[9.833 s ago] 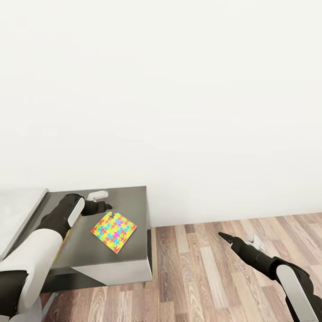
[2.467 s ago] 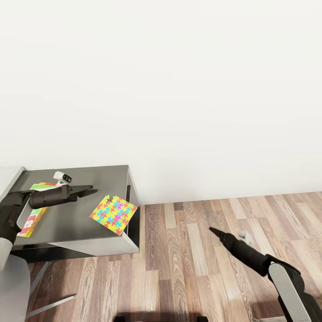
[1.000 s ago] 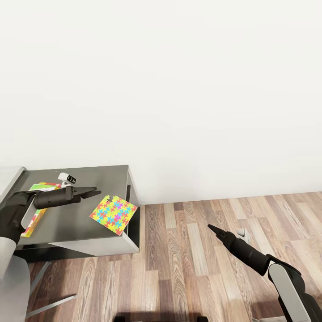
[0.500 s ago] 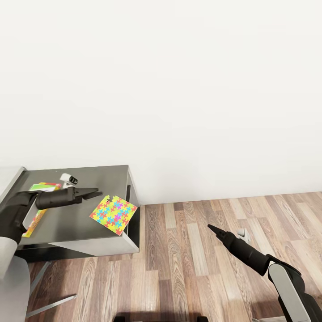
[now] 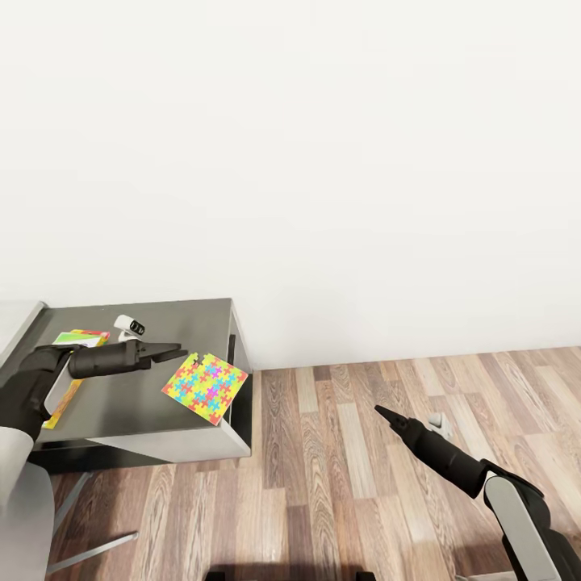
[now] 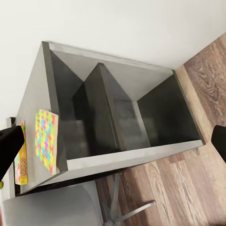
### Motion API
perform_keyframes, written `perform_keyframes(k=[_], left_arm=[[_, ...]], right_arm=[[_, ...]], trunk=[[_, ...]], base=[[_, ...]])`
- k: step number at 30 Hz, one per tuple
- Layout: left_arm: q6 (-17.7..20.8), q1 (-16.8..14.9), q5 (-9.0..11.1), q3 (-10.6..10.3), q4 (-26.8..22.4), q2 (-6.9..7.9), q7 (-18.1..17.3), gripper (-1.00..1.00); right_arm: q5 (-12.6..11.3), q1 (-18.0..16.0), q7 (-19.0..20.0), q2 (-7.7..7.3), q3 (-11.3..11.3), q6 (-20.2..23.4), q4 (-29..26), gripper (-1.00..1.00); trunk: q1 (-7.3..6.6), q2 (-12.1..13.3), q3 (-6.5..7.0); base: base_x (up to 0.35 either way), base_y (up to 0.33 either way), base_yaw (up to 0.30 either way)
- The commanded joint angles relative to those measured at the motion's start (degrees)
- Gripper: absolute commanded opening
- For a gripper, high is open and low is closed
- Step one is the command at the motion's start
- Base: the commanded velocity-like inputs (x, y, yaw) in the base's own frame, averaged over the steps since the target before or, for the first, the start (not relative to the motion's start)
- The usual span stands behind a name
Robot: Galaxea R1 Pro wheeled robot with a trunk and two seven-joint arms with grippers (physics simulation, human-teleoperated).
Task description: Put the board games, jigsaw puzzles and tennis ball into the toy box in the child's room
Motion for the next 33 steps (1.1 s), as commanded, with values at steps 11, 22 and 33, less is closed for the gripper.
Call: perform_keyframes(k=[11, 22, 33], left_arm=[[0.6, -0.06, -0.01, -0.14, 0.02, 0.03, -0.19, 1.0], [0.58, -0.06, 0.0, -0.09, 0.01, 0.03, -0.19, 1.0], [0.51, -0.06, 0.06, -0.09, 0.01, 0.03, -0.19, 1.0]], right_arm=[[-0.08, -0.03, 0.18, -0.04, -0.11, 0.38, 0.04, 1.0], [-0.01, -0.03, 0.13, 0.01, 0.28, -0.41, 0.24, 1.0], [-0.01, -0.03, 0.13, 0.04, 0.53, -0.92, 0.26, 1.0]], trunk=[[0.03, -0.09, 0.92], [0.03, -0.09, 1.97], [0.03, -0.09, 3.02]], base=[[0.0, 0.0, 0.0], [0.0, 0.0, 0.0], [0.0, 0.0, 0.0]])
